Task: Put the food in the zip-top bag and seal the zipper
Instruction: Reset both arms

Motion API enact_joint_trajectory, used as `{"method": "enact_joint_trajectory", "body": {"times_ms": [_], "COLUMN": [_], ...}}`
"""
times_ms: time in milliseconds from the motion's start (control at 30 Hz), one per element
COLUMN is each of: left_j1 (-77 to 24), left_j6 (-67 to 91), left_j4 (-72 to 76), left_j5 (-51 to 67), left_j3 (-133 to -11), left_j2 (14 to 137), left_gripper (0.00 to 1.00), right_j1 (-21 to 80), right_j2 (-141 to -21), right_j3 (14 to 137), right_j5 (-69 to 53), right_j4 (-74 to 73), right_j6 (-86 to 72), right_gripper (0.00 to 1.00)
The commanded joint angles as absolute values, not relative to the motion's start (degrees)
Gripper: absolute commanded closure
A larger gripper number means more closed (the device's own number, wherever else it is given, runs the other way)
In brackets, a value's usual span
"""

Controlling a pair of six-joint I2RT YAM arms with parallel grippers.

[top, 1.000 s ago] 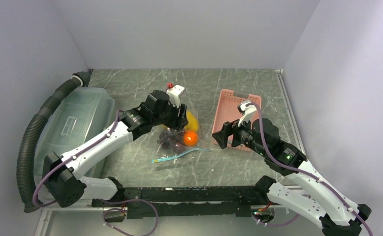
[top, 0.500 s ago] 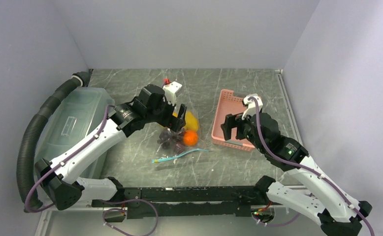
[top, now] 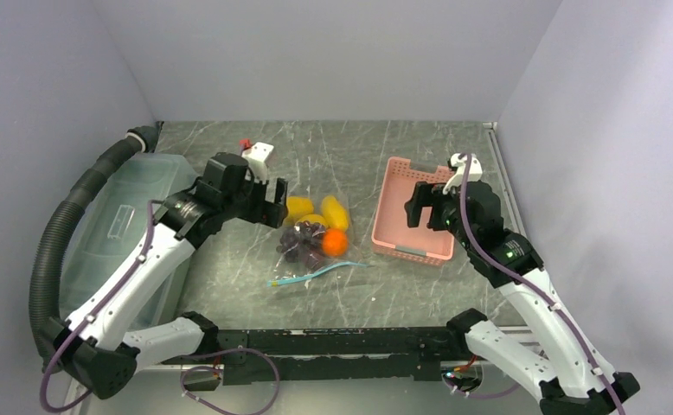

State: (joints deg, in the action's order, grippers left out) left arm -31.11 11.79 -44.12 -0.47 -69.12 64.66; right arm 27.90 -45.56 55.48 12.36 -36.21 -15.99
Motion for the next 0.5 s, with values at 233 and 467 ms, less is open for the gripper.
{"method": "enact_joint_trajectory", "body": {"times_ms": [233,467], "left_j1": [-28.71,-28.73], "left_j6": [12.31,10.24], "left_j4": [-39.68,-36.24], "left_j5": [-8.42,-6.73], "left_j3": [-63.50,-58.71], "left_j2": [52.48,48.07], "left_gripper": [0.00,0.00], "right_j1": [23.46,23.55], "right_j2": [-38.94,-33.04], "right_j3": [50.86,45.28], "right_j5": [2.07,4.22], "right_j4": [-29.15,-23.50], "right_j6": [-16.39,-13.73], "right_gripper": [0.01,0.02]}}
